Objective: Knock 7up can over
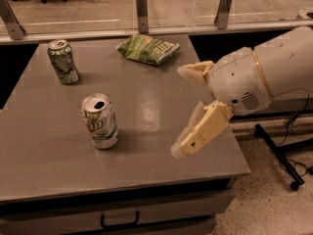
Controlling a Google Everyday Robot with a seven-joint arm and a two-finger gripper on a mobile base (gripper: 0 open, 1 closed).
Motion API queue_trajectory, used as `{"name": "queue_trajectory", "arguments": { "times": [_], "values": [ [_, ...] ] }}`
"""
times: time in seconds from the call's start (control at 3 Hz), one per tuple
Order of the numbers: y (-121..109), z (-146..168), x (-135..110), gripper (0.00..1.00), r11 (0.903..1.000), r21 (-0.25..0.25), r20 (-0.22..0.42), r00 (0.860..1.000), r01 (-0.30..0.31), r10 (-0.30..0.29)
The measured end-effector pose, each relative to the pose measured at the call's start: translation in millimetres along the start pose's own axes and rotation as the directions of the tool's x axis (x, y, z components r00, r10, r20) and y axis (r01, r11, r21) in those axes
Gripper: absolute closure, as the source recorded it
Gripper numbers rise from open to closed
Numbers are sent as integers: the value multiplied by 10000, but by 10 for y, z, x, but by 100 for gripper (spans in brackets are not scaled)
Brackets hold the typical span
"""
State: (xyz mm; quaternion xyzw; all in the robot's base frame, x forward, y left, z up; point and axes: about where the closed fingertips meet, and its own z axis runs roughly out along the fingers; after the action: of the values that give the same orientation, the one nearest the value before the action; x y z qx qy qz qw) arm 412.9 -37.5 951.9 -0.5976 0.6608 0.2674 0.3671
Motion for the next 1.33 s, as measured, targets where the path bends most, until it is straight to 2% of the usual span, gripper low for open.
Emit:
{"name": "queue_trajectory", "arguments": {
  "times": [0.33,0.67,1.0,1.33],
  "values": [
    [24,62,-8,0,9998,92,73,9998,-162,162],
    [61,343,-18,0,9978,93,639,9958,-659,651],
    [77,796,-81,0,9943,-70,1545,9823,-1060,1058],
    [42,1238,-229,0,9952,-314,2364,9668,-925,973]
  ]
}}
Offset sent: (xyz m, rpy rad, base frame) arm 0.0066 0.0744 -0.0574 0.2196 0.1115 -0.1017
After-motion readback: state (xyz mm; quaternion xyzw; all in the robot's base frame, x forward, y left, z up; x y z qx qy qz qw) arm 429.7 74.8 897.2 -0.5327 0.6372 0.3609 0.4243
